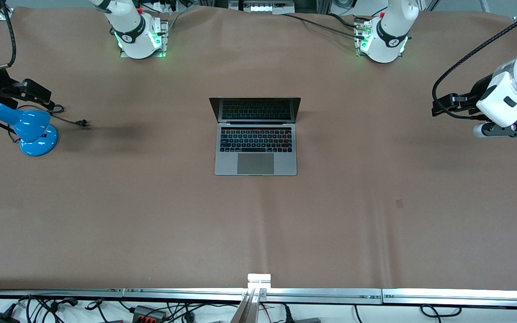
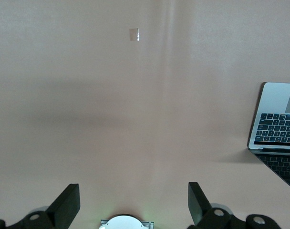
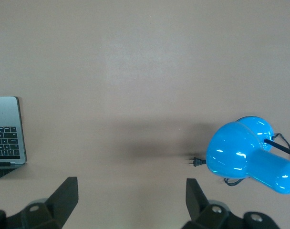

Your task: Close laptop with both arms from behind

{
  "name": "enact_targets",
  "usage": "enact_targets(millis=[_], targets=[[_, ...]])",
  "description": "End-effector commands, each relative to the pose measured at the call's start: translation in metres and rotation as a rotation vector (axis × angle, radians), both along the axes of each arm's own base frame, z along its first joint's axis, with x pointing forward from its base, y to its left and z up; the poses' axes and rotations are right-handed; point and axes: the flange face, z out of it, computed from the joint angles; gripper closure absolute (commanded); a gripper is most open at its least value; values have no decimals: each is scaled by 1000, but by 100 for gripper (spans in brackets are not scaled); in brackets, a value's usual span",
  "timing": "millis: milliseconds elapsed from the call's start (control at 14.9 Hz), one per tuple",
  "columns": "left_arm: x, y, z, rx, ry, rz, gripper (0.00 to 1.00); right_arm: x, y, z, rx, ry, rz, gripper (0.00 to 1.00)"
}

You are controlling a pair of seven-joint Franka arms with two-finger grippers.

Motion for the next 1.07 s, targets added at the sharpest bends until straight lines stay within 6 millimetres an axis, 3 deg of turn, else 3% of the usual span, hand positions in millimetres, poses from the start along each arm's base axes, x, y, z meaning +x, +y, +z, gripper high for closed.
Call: enact_targets(millis=[0,268,403,470,537,604,671,1007], targets=[[-6,-1,6,24,0,12,0,-10,-2,4,-15,0,17,0],[-8,-3,2,28,26,1,0,-10,-1,0,-14,26,16,0],[-8,-4,0,22,33,7,1,-10,-1,-2,-14,37,17,46],[-9,-4,-1,24,45,9,54,-10,0,-1,-14,36,19,67],[-11,-7,-3,25,62,6,79,-9,0,-2,-14,37,19,78],[-11,-6,-3,22,66,0,95,-9,0,-2,-14,40,17,88],[-12,-6,-4,21,69,-5,99,-10,0,-3,-14,43,20,100],[-14,-10,-7,-19,96,-23,99,-10,8,-2,-6,46,19,100]])
